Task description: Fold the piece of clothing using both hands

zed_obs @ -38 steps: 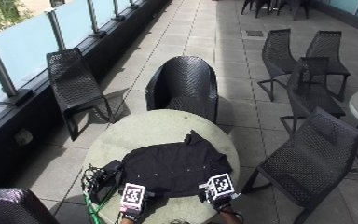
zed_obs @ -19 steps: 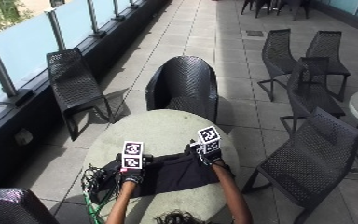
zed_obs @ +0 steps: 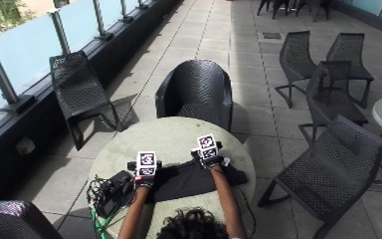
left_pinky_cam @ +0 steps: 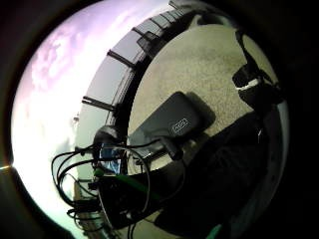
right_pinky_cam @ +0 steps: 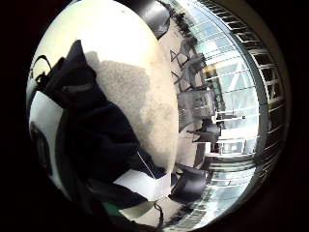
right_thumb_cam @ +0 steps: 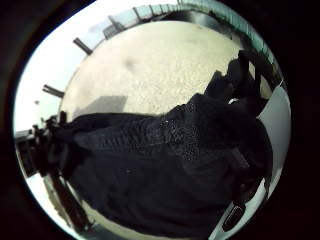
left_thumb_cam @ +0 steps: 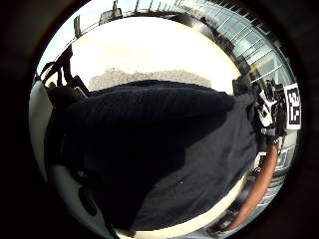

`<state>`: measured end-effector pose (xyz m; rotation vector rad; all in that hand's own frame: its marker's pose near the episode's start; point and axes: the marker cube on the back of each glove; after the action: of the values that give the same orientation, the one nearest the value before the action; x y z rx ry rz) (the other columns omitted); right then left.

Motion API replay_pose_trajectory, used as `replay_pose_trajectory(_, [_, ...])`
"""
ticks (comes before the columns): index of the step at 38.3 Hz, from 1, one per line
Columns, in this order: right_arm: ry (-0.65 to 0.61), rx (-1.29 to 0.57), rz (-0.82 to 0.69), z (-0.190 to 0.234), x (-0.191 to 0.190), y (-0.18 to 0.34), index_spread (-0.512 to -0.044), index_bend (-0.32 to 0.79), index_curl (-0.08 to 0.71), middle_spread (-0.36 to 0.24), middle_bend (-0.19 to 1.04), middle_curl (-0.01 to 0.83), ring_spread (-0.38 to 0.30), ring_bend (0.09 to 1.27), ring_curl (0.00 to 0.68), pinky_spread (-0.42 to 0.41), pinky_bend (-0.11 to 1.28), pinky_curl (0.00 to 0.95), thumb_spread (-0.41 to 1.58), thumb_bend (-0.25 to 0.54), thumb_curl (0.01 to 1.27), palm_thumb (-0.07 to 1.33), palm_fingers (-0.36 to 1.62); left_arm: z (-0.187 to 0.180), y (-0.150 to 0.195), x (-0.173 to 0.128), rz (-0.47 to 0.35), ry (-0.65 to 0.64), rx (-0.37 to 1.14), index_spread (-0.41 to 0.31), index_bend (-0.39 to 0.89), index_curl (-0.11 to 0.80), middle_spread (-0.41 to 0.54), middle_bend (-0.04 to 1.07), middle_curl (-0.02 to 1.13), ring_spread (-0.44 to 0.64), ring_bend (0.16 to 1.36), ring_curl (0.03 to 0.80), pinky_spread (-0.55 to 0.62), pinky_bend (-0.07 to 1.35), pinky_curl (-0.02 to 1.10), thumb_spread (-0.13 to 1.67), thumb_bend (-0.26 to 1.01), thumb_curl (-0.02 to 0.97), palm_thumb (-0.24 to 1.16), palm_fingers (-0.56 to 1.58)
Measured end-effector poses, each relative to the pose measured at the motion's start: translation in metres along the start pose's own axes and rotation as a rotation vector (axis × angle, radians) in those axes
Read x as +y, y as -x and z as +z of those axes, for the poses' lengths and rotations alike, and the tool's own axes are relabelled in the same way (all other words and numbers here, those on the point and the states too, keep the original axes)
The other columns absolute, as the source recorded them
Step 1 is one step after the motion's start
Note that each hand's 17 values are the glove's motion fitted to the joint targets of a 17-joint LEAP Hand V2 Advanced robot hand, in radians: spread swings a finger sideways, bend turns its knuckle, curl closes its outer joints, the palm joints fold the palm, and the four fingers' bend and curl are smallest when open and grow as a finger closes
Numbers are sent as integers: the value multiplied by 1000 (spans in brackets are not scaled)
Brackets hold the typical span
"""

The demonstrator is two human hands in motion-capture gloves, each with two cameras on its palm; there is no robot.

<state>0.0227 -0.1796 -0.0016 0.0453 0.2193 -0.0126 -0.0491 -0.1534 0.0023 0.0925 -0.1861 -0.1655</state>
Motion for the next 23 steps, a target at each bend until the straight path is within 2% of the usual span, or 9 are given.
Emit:
replay_pose_trajectory(3, [-71,-103,49,-1,-6,-9,-326,154,416,-223,654,525,-215,845,500,-296,542,419,1213,41,244,892,1276,2,1,-3,-30,42,18,-366,334,510,-383,545,529,-403,768,447,-165,89,318,1309,42,321,784,1208])
replay_pose_trajectory(6, [-215,-263,159,-8,7,-32,-329,69,384,-239,531,486,-237,763,475,-201,550,425,1175,-16,238,825,906,1,0,10,-32,95,49,-297,193,480,-340,480,522,-379,740,449,-40,87,302,1298,37,321,797,828])
replay_pose_trajectory(7, [-222,-288,222,-7,19,-45,-329,79,385,-236,496,479,-227,706,465,-173,561,433,1169,-23,239,814,782,-1,1,12,-37,60,45,-253,105,463,-299,384,506,-355,759,462,12,148,322,1298,39,321,808,632])
replay_pose_trajectory(8, [-212,-302,290,-4,33,-59,-331,89,391,-233,490,479,-223,693,473,-156,570,444,1164,-19,243,817,758,-3,2,13,-42,6,37,-233,97,460,-277,377,527,-336,766,476,46,175,341,1300,41,322,817,580])
replay_pose_trajectory(11, [-105,-301,490,11,73,-93,-331,105,368,-223,455,460,-199,614,438,-109,559,424,1159,-8,261,836,744,-2,0,20,-15,-66,17,-190,90,429,-228,297,495,-286,738,449,114,200,338,1293,40,324,833,519])
replay_pose_trajectory(14, [158,-293,614,31,113,-108,-324,133,358,-180,386,436,-123,505,394,-47,575,415,1154,-31,271,803,670,9,-10,31,61,-2,37,-181,140,417,-215,242,447,-249,692,407,158,187,323,1290,33,327,840,563])
replay_pose_trajectory(17, [319,-302,630,45,130,-110,-312,108,341,-151,316,412,-71,457,369,-4,600,411,1151,-50,273,745,602,19,-15,36,99,73,52,-169,146,408,-203,224,424,-206,647,381,187,181,321,1307,20,321,826,578])
replay_pose_trajectory(20, [387,-295,656,60,137,-112,-292,80,330,-120,249,400,-3,445,374,46,653,428,1139,-61,265,665,476,32,-17,50,119,238,35,-162,159,408,-181,205,418,-154,609,370,223,181,322,1351,12,311,805,560])
replay_pose_trajectory(23, [335,-260,675,73,137,-113,-275,16,286,-91,166,375,12,520,383,67,734,437,1138,-58,255,599,470,41,-17,55,117,298,0,-149,200,425,-129,174,419,-56,559,367,304,154,317,1462,10,286,763,430])
